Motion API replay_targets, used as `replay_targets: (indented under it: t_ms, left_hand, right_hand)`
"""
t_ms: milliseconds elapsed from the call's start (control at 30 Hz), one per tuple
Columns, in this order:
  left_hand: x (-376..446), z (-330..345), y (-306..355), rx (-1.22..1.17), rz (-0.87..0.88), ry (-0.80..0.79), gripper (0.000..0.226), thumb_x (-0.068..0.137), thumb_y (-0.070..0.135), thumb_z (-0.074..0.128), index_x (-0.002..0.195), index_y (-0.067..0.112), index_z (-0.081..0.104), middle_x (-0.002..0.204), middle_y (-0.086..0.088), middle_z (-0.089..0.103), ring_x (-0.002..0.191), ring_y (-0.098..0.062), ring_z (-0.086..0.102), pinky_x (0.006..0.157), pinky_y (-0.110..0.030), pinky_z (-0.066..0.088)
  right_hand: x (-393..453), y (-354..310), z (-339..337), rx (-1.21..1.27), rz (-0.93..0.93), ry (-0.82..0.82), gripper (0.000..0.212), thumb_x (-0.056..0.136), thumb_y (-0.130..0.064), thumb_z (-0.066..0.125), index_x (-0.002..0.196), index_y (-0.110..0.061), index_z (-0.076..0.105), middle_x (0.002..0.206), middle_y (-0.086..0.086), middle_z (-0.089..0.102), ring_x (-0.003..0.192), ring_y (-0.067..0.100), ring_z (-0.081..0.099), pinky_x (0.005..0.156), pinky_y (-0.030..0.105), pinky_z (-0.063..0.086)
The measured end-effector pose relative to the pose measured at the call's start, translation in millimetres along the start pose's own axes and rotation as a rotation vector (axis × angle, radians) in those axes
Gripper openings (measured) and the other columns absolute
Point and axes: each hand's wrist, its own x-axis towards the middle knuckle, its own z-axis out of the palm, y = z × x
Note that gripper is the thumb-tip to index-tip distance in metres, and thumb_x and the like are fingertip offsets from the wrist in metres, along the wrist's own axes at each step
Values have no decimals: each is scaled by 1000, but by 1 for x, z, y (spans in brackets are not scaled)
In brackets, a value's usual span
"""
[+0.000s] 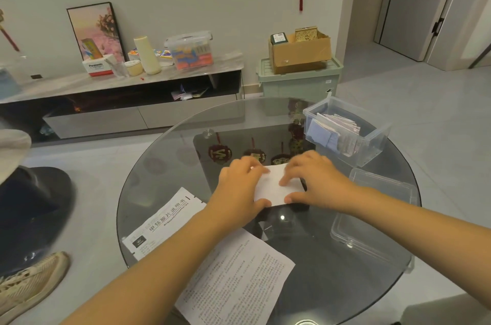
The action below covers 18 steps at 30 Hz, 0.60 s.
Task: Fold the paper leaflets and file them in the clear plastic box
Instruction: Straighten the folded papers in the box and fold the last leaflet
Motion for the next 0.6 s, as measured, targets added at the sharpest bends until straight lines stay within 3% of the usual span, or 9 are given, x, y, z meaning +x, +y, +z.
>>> replay_targets:
  t_ms: [133, 300, 367, 467, 533, 600]
  left_hand:
    - [0, 2, -5, 84, 106, -136, 45, 90, 47, 53, 131, 31, 51, 138, 13, 47, 127, -9, 37, 108, -29, 14]
    - [4, -2, 0, 163, 142, -151, 40, 92, 42, 51, 129, 30, 55, 135, 12, 52, 122, -10, 45, 105, -29, 20]
    - [5, -3, 4, 199, 157, -147, 35, 93, 38, 47, 123, 27, 60, 126, 8, 60, 110, -12, 55, 104, -29, 30]
    - [6, -5, 8, 246, 170, -112, 32, 95, 31, 38, 106, 21, 67, 97, 2, 69, 75, -15, 57, 82, -26, 42]
    - [6, -6, 10, 230, 149, -76, 30, 96, 29, 38, 102, 18, 65, 86, 0, 68, 66, -16, 52, 62, -22, 34]
    - [5, -6, 10, 129, 76, -24, 25, 97, 27, 40, 103, 17, 62, 78, 1, 61, 64, -16, 50, 52, -22, 30]
  right_hand:
    - [-2, 8, -9, -29, -78, -192, 46, 87, -46, 59, 130, -34, 53, 138, -14, 48, 127, 9, 40, 104, 26, 33]
    - [-3, 8, -8, -145, -115, -155, 37, 91, -44, 52, 127, -37, 55, 132, -11, 56, 121, 11, 49, 100, 33, 43]
    - [-4, 7, -7, -179, -133, -140, 37, 91, -46, 50, 127, -37, 54, 130, -10, 57, 119, 12, 51, 98, 35, 45]
    - [-7, 7, -8, -167, -122, -157, 44, 87, -54, 51, 127, -36, 54, 127, -9, 59, 116, 13, 53, 95, 34, 46]
    - [-8, 7, -8, -170, -107, -144, 43, 85, -55, 54, 123, -35, 57, 120, -7, 61, 109, 15, 56, 89, 32, 48]
    - [-8, 5, -8, -145, -90, -81, 30, 89, -46, 54, 112, -28, 63, 105, -4, 65, 94, 17, 58, 78, 30, 48]
